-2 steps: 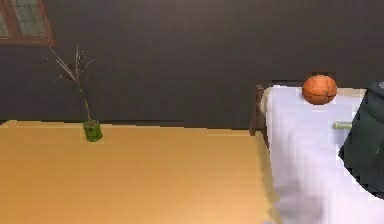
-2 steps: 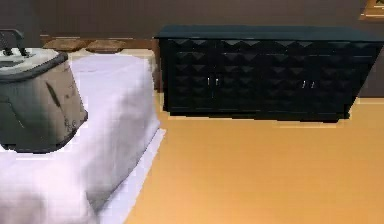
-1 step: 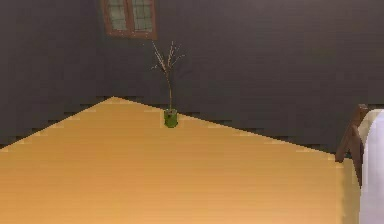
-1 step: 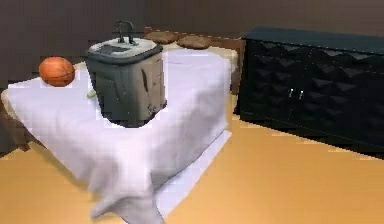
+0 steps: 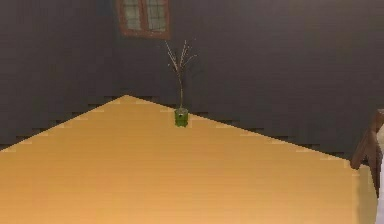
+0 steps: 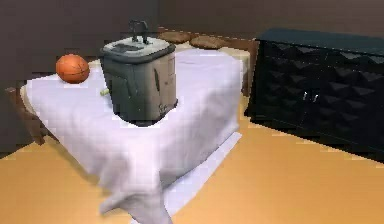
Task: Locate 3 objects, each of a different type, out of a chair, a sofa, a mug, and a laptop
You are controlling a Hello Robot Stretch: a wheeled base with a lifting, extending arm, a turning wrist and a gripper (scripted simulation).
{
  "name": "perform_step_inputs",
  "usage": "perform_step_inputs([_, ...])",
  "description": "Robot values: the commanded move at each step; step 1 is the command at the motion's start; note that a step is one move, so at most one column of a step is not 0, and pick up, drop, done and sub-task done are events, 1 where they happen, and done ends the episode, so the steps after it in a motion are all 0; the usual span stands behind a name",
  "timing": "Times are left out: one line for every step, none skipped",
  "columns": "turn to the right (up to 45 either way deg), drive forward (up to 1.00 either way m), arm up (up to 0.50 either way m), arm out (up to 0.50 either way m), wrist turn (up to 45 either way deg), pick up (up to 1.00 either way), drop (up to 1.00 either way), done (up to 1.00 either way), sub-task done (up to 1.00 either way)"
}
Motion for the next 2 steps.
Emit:
perform_step_inputs([0.0, 0.1, 0.0, 0.0, 0.0, 0.0, 0.0, 0.0, 0.0])
perform_step_inputs([-45.0, 0.0, 0.0, 0.0, 0.0, 0.0, 0.0, 0.0, 0.0])
